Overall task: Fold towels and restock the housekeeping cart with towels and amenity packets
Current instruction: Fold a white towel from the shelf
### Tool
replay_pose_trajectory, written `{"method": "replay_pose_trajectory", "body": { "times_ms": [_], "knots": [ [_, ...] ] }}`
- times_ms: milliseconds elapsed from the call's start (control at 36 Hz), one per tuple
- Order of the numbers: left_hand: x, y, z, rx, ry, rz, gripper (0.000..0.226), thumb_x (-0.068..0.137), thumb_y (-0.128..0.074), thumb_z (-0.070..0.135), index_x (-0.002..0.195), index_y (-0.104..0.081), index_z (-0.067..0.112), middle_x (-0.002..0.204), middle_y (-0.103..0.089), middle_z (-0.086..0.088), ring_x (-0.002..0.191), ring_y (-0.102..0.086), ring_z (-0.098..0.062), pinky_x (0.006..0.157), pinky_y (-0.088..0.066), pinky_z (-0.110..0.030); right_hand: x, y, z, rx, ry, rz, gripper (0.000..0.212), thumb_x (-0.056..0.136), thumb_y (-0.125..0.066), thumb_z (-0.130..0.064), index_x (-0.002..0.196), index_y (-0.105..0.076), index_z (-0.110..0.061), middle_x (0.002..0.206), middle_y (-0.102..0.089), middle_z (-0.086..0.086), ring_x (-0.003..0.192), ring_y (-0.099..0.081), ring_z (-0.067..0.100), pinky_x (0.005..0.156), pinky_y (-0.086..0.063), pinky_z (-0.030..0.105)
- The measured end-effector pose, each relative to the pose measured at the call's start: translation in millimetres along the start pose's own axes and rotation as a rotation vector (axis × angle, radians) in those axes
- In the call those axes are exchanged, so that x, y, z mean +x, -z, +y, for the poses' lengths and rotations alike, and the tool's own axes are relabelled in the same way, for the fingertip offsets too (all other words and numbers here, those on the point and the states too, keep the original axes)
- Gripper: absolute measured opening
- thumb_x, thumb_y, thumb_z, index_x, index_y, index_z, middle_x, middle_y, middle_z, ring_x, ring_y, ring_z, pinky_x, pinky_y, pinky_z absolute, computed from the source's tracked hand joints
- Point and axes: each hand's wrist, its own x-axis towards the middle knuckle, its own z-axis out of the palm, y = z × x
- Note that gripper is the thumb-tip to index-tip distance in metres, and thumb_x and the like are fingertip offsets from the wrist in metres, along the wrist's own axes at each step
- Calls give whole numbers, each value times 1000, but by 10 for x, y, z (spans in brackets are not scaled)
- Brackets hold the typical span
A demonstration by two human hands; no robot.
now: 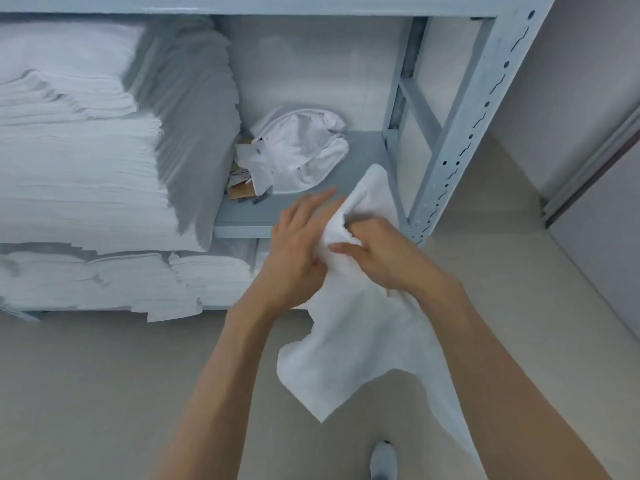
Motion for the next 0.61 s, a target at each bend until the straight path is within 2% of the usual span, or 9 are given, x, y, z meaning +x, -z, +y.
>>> {"method": "replay_pose_trajectory", "body": {
  "times_ms": [167,222,306,361,417,472,500,556,611],
  "knots": [
    [76,-159,78,109,-134,-211,80,87,-71,18,151,-29,39,165,-14,14,154,-8,-21,119,-15,-42,-221,76,-29,-228,-47,-224,19,97,-60,-21,80,-66,-27,81,-64,-13,66,-53,9,51,-32,22],
    [85,-231,89,89,-159,-234,71,80,-76,17,143,-47,33,162,-26,13,153,-12,-23,118,-16,-44,-278,117,-26,-323,-30,-251,10,97,-59,-21,98,-69,-19,91,-64,-3,76,-56,18,54,-33,23],
    [100,-249,61,127,-191,-183,46,68,-88,25,109,-68,16,142,-55,7,149,-26,-27,114,-24,-50,-364,212,13,-373,-66,-283,9,99,-56,-24,92,-62,-26,76,-52,-7,74,-53,20,53,-29,25],
    [108,-234,30,155,-213,-162,47,62,-93,36,94,-71,11,124,-67,4,143,-38,-28,111,-28,-47,-407,266,39,-351,-67,-274,12,99,-56,-29,87,-58,-29,73,-47,-10,67,-45,14,51,-24,23],
    [130,-210,5,186,-228,-124,50,59,-93,46,84,-72,9,100,-71,1,130,-53,-26,108,-31,-38,-428,296,71,-300,-69,-244,17,97,-58,-34,81,-57,-29,73,-52,-8,65,-45,12,50,-25,23],
    [140,-167,19,186,-224,-88,51,59,-90,52,65,-65,8,71,-62,2,90,-64,-19,97,-41,-33,-439,299,99,-252,-80,-195,28,94,-61,-36,68,-54,-31,66,-51,-11,59,-46,5,49,-24,23],
    [142,-138,49,177,-207,-67,54,60,-90,53,58,-57,10,60,-52,7,68,-56,-14,81,-46,-31,-439,295,116,-203,-89,-155,34,93,-64,-35,61,-52,-35,61,-49,-13,57,-46,2,48,-24,21],
    [136,-84,136,189,-180,-11,58,61,-87,53,53,-41,19,50,-31,14,51,-33,-7,51,-29,-24,-452,293,150,-51,-108,-67,39,90,-68,-31,56,-53,-42,57,-52,-15,56,-49,-2,48,-30,17],
    [139,-27,226,235,-194,18,54,64,-84,48,53,-37,23,48,-24,12,48,-26,-11,47,-18,-22,-469,293,196,103,-117,-16,22,88,-71,-30,69,-65,-40,66,-62,-12,60,-51,-1,53,-32,16]
  ]
}}
